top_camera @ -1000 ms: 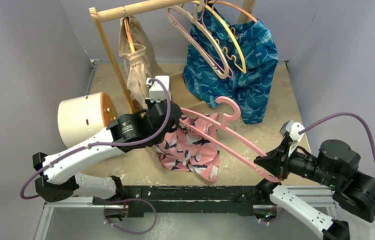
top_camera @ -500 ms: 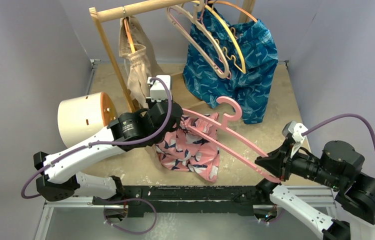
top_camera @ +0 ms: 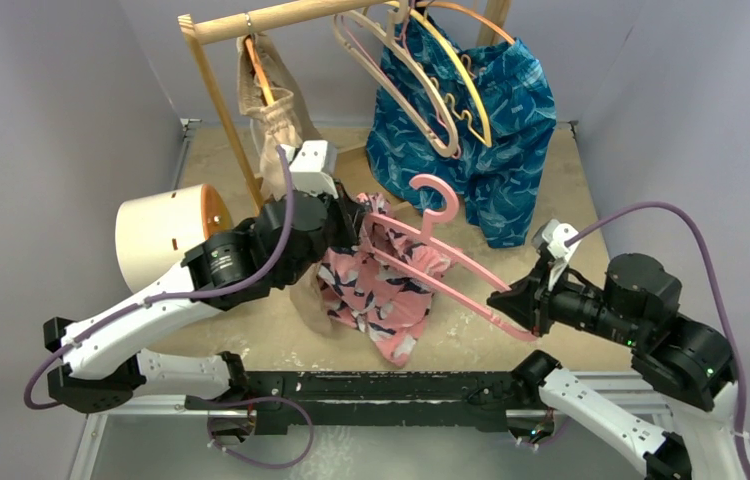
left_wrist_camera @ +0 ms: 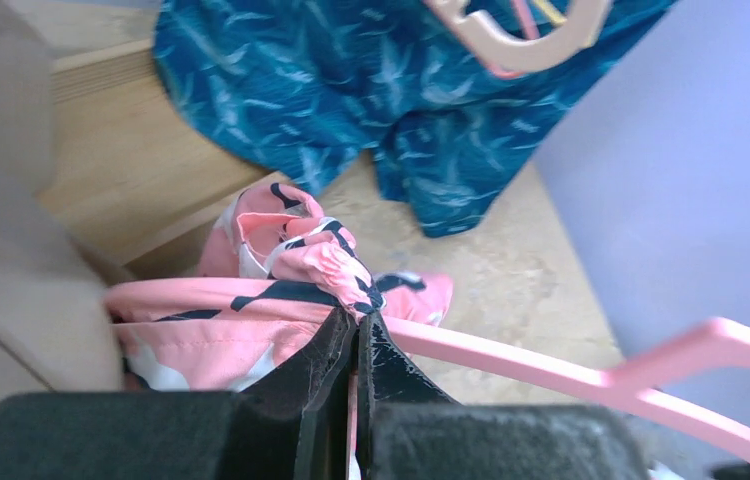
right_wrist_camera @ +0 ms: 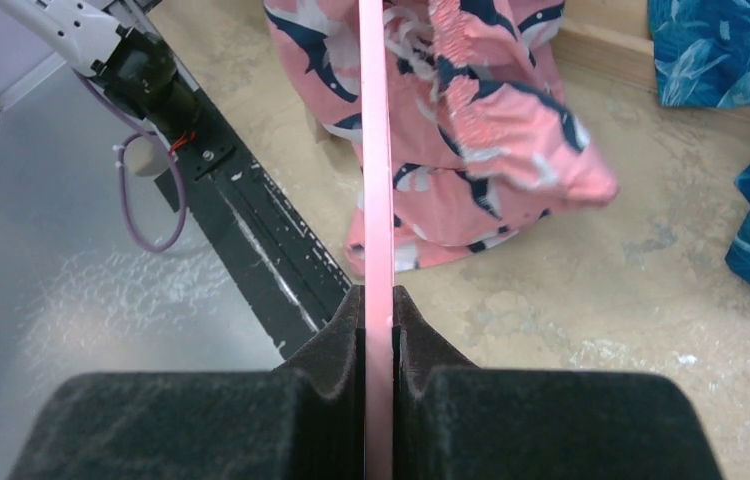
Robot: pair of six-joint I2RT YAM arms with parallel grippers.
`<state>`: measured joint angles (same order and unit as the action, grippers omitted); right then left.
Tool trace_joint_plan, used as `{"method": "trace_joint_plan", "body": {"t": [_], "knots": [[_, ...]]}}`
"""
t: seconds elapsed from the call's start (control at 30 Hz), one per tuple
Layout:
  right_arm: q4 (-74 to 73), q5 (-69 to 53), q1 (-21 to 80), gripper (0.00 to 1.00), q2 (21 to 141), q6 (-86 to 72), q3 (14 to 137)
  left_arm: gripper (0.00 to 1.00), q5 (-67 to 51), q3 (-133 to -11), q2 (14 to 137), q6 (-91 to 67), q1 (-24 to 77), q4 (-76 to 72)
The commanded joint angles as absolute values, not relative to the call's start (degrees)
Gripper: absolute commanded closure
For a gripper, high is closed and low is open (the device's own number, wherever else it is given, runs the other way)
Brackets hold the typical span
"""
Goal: Place the shorts on the hanger
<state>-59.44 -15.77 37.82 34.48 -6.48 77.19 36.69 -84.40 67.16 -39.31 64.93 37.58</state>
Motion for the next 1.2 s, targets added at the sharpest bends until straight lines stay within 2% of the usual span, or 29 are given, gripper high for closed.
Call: {"method": "trace_joint_plan", "body": {"t": [0.0, 0.3, 0.47, 0.7, 0.8, 0.9, 1.17], "knots": [[-46.56, -15.01, 37.99, 1.00, 34.19, -5.10, 73.52, 1.00, 28.65, -83.79, 64.05, -36.67, 64.93, 25.95], [-31.78, -11.35, 38.04, 1.00, 28.67, -8.67, 65.17, 0.99, 16.60, -81.46, 63.03, -31.29, 64.94, 18.97], [-26.91, -11.94, 38.03, 1.00, 23.15, -10.05, 61.78, 0.75, 9.31, -78.17, 61.57, -19.22, 64.91, 16.87], [-23.18, -13.57, 38.05, 1.00, 18.30, -10.26, 57.80, 0.61, 8.82, -82.52, 61.20, -3.71, 64.95, 25.58], [-22.18, -14.71, 38.03, 1.00, 18.47, -9.96, 56.91, 0.55, 4.05, -84.40, 60.31, 3.37, 64.93, 26.90], [-21.47, -15.29, 37.99, 1.00, 19.39, -9.42, 56.57, 0.53, 0.60, -84.55, 58.36, 10.76, 64.95, 27.08], [-18.13, -20.28, 37.97, 1.00, 18.95, -6.15, 55.90, 0.53, 6.31, -87.57, 56.10, 26.15, 64.95, 33.84]]}}
